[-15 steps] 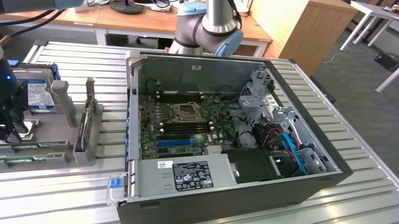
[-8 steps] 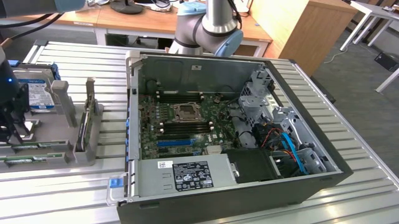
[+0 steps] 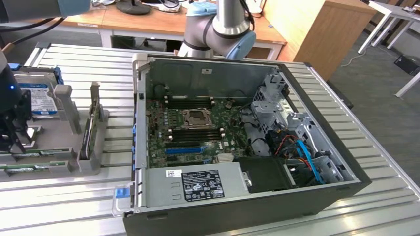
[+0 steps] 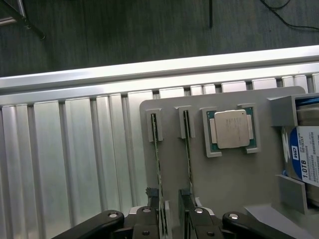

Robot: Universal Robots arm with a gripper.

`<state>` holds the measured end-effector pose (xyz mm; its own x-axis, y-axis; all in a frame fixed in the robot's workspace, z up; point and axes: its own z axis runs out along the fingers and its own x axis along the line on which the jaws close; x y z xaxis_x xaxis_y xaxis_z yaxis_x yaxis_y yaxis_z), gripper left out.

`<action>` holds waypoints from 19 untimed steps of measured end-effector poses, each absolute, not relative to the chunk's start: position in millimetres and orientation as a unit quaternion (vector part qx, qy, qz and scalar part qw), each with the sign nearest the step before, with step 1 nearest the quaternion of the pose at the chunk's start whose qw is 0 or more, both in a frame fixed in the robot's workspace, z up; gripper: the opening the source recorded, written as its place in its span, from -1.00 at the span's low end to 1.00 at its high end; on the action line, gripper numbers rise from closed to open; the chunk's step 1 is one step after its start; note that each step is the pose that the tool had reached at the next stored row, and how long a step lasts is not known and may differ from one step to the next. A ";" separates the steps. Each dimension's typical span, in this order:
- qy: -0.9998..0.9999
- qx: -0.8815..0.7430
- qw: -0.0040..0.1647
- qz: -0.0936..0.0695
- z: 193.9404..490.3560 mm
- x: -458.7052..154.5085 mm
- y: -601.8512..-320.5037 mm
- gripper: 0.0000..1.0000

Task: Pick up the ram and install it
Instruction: 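Pick up the ram and move it above insertion slot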

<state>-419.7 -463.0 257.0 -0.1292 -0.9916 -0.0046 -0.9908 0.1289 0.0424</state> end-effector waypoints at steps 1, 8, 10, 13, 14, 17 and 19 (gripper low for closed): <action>-0.751 0.660 0.012 -0.017 256.4 -419.8 -463.0 -0.40; -0.751 0.660 0.012 -0.017 252.4 -419.7 -463.1 -0.40; -0.751 0.660 0.012 -0.017 251.1 -419.7 -463.1 -0.40; -0.751 0.660 0.012 -0.017 248.5 -419.7 -463.1 -0.40; -0.751 0.660 0.012 -0.017 247.4 -419.7 -463.1 -0.40; -0.751 0.660 0.012 -0.018 243.9 -419.7 -463.1 -0.40; -0.751 0.660 0.012 -0.017 241.9 -419.7 -463.1 -0.40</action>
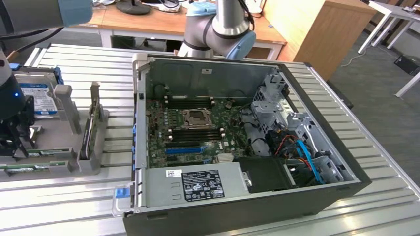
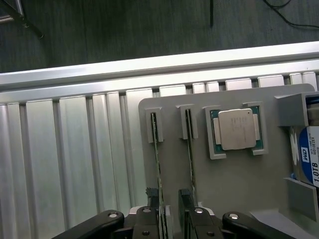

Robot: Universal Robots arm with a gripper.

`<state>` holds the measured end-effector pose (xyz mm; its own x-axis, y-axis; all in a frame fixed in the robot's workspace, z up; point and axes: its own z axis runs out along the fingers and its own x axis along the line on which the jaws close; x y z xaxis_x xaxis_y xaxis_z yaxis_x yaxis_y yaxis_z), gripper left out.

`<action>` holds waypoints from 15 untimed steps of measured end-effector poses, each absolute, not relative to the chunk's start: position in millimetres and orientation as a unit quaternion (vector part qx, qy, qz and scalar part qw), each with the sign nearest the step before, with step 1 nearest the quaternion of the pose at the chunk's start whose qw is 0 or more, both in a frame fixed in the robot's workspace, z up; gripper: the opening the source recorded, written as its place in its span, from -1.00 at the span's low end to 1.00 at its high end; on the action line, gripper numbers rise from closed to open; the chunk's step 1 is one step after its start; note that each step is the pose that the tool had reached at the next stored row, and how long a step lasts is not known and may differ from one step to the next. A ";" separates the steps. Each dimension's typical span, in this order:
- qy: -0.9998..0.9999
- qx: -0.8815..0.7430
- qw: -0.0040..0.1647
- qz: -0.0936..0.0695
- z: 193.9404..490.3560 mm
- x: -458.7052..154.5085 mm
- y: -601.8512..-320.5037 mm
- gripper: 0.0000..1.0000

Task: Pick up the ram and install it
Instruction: 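Pick up the ram and move it above insertion slot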

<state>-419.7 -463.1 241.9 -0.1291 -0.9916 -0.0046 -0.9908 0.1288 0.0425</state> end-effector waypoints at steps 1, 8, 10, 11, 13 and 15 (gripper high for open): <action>-0.751 0.660 0.012 -0.017 240.9 -419.7 -463.1 -0.40; -0.747 0.665 0.012 -0.017 237.7 -419.7 -463.1 -0.40; -0.742 0.670 0.013 -0.017 236.9 -419.7 -463.1 -0.40; -0.740 0.673 0.013 -0.017 236.7 -419.7 -463.1 -0.40; -0.737 0.676 0.013 -0.017 236.5 -419.7 -463.1 -0.40; -0.737 0.676 0.013 -0.017 236.2 -419.7 -463.1 -0.40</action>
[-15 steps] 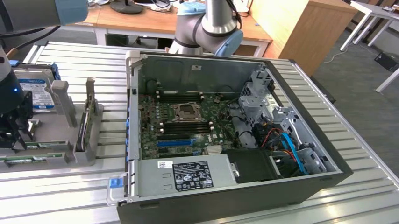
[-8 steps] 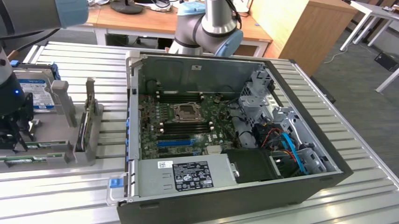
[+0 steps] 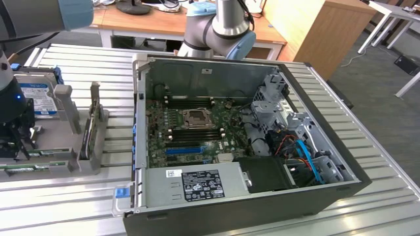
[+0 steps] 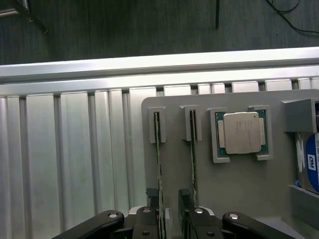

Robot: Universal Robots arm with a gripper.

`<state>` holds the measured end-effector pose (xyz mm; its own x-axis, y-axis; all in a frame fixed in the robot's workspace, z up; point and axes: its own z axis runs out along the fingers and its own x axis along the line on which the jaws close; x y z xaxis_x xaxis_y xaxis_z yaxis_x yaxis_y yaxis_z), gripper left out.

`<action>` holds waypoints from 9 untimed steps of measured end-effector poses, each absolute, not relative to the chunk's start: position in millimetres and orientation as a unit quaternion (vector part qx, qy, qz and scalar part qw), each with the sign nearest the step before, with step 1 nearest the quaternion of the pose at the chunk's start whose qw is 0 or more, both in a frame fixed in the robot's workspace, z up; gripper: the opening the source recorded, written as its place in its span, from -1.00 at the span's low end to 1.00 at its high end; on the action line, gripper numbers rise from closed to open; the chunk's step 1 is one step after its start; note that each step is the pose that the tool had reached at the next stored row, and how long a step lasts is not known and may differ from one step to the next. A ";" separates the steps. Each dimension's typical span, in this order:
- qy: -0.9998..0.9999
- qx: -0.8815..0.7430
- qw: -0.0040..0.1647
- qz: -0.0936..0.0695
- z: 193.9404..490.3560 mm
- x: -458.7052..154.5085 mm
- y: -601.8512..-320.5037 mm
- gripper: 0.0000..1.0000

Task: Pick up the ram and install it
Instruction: 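Pick up the ram and move it above insertion slot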

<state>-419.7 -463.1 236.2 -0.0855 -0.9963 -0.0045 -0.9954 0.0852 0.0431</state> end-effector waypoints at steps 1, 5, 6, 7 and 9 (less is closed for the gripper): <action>-0.736 0.677 0.013 -0.017 235.9 -419.7 -463.1 -0.40; -0.731 0.682 0.013 -0.017 234.7 -419.7 -463.1 -0.40; -0.730 0.683 0.013 -0.017 234.7 -419.7 -463.1 -0.40; -0.730 0.684 0.013 -0.017 234.6 -419.7 -463.1 -0.40; -0.729 0.684 0.013 -0.017 234.1 -419.7 -463.0 -0.40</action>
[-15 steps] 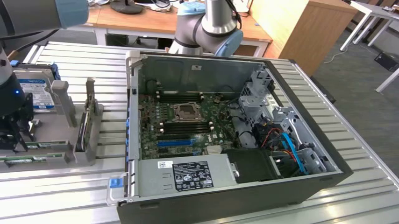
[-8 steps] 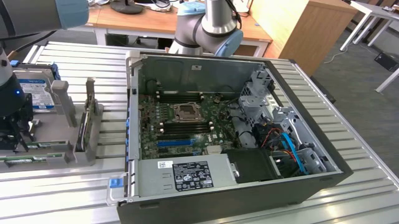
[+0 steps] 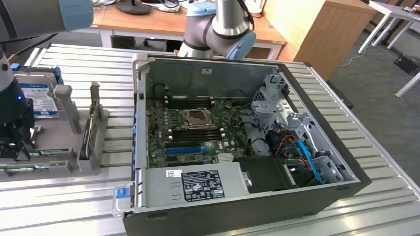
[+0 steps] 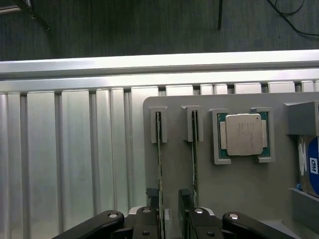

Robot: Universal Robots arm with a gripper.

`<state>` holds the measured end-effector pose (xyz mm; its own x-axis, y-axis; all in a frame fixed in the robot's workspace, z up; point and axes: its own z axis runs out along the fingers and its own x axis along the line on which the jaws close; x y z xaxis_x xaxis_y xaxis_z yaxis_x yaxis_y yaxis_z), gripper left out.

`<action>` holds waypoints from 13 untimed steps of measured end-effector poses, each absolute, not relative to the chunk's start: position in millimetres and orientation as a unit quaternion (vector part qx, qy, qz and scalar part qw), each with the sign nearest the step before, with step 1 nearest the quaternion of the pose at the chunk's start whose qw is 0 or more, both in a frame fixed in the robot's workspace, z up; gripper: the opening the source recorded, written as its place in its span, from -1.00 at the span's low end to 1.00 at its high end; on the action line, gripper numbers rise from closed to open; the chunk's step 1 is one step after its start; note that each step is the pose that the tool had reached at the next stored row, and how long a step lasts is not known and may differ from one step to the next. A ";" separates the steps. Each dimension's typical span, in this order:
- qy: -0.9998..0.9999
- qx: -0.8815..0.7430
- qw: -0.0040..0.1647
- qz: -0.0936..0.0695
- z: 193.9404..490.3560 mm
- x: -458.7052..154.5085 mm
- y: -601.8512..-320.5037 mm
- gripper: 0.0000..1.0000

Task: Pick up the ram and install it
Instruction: 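Pick up the ram and move it above insertion slot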

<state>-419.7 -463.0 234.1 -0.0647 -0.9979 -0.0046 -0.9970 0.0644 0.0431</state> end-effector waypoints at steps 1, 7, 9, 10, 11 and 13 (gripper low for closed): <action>-0.729 0.684 0.013 -0.017 233.4 -419.7 -463.0 -0.40; -0.726 0.687 0.013 -0.017 227.4 -419.7 -463.1 -0.40; -0.725 0.689 0.013 -0.017 225.7 -419.7 -463.1 -0.40; -0.724 0.689 0.013 -0.017 225.0 -419.7 -463.1 -0.40; -0.724 0.690 0.013 -0.017 224.2 -419.7 -463.1 -0.40; -0.723 0.691 0.013 -0.017 222.5 -419.7 -463.1 -0.40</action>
